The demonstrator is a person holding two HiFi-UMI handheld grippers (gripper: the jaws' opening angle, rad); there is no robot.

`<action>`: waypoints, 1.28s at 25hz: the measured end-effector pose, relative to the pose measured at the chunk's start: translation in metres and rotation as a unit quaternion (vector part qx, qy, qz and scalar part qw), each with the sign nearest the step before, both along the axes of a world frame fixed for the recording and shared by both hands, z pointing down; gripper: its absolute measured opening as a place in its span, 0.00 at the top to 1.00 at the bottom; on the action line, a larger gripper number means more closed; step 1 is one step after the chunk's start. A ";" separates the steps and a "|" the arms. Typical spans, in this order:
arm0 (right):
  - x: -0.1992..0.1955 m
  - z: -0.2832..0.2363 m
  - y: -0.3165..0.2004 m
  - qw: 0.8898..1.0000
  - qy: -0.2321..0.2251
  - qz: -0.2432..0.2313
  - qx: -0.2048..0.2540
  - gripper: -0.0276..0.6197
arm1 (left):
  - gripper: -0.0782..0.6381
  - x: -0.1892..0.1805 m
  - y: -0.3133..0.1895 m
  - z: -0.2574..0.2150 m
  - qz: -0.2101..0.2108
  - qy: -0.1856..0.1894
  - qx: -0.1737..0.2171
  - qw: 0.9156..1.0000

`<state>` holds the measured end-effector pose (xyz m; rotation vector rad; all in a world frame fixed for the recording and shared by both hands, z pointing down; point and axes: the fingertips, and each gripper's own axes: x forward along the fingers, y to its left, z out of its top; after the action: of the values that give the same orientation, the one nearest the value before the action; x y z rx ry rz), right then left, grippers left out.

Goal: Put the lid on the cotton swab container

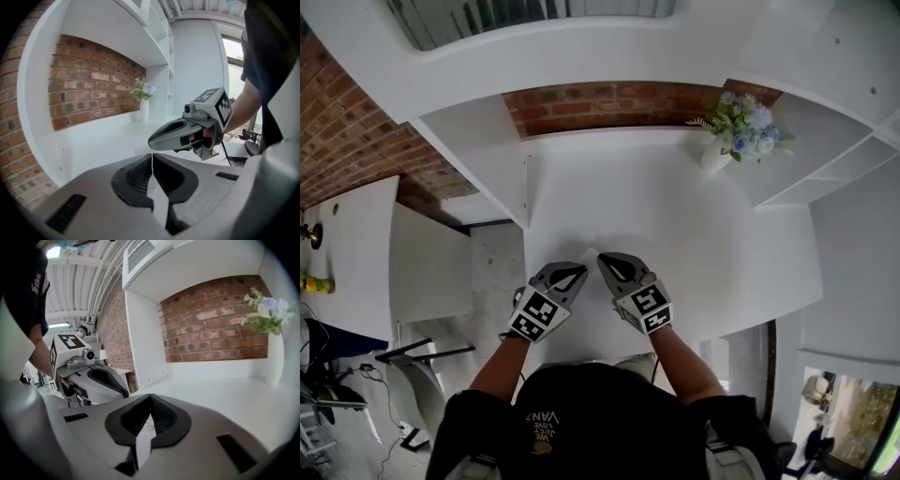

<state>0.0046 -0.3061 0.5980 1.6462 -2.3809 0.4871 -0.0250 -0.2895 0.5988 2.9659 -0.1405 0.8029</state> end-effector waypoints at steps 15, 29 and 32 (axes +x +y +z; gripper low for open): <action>-0.001 0.001 0.001 1.000 0.011 -0.002 -0.014 0.95 | 0.88 0.003 0.003 0.009 -0.039 -0.032 0.016 0.999; 0.009 -0.031 0.020 1.000 -0.001 -0.015 0.001 0.95 | 0.88 -0.009 0.004 -0.028 -0.115 0.004 0.018 0.993; 0.009 -0.045 0.030 1.000 -0.005 -0.024 0.014 0.95 | 0.88 -0.013 0.012 -0.038 -0.134 0.012 0.022 0.991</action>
<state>0.0137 -0.2765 0.5534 1.5963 -2.4383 0.4567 -0.0379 -0.2775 0.5607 2.9066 -0.5482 0.7354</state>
